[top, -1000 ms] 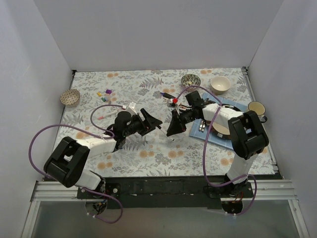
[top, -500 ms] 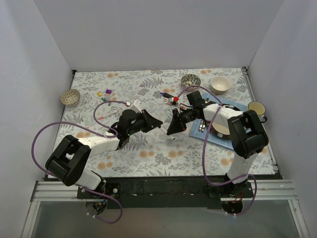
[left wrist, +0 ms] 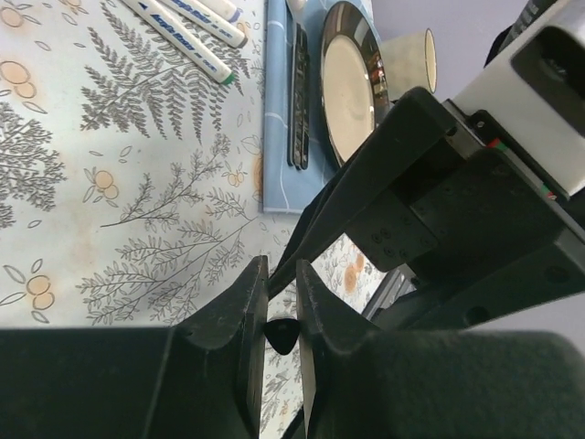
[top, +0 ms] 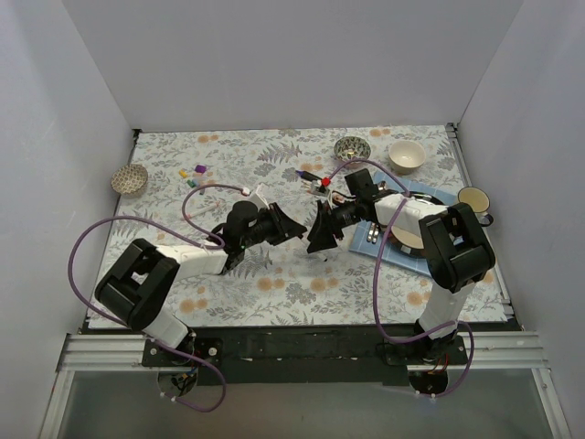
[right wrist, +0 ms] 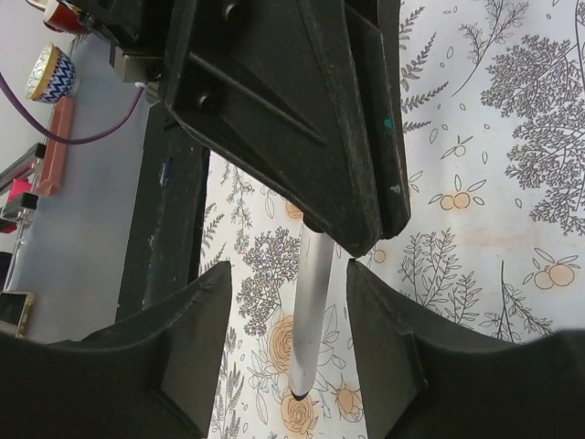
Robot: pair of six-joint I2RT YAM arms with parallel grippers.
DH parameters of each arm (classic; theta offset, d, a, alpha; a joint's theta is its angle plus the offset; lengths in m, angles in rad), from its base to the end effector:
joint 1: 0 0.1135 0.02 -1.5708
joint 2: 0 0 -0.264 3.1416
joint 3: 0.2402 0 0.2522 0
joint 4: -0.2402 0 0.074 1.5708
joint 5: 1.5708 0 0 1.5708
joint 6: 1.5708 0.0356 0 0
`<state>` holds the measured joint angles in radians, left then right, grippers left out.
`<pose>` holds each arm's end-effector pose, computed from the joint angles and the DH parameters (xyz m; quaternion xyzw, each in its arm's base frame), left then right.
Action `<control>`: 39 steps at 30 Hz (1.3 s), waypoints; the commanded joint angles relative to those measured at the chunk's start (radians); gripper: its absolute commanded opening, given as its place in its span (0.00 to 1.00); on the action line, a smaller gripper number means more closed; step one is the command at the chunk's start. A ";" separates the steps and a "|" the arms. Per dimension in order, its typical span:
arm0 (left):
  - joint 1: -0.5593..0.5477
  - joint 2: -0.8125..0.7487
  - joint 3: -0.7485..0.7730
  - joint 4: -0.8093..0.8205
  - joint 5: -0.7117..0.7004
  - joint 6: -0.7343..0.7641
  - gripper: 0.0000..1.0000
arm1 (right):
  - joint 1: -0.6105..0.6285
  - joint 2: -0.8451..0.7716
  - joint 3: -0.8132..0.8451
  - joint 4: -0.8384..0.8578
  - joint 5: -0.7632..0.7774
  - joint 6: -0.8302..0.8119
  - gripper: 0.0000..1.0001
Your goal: Open the pen caps
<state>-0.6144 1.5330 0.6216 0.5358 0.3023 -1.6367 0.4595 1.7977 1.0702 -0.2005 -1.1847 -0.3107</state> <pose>0.2455 -0.1862 0.1808 -0.3259 0.7542 -0.5556 0.1272 0.3032 0.1868 0.1827 -0.4591 0.6633 0.5477 0.2220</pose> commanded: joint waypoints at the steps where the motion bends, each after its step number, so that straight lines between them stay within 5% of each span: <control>1: -0.013 0.021 0.050 0.076 0.029 -0.006 0.00 | -0.004 0.002 -0.030 0.095 -0.039 0.077 0.48; 5: -0.005 0.026 0.079 0.084 0.005 0.009 0.00 | -0.001 0.009 -0.032 0.099 -0.044 0.094 0.03; 6: 0.007 0.021 0.099 0.072 -0.008 0.029 0.00 | -0.001 0.009 -0.033 0.098 -0.043 0.094 0.01; 17: 0.464 -0.077 0.308 -0.095 -0.037 0.049 0.00 | 0.030 0.019 -0.026 0.032 -0.047 0.038 0.01; 24: 0.559 -0.076 0.349 -0.307 -0.130 0.084 0.00 | 0.027 0.005 0.022 -0.057 0.028 -0.044 0.01; 32: 0.680 0.094 0.440 -0.499 -0.150 0.047 0.00 | -0.001 -0.015 0.020 -0.062 0.050 -0.057 0.01; 39: 0.746 0.223 0.444 -0.508 -0.167 0.044 0.03 | -0.007 -0.011 0.022 -0.073 0.054 -0.068 0.01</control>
<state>0.1009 1.7119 1.0348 0.0586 0.1509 -1.5932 0.4572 1.8145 1.0580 -0.2485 -1.1248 -0.3550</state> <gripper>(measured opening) 0.145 0.095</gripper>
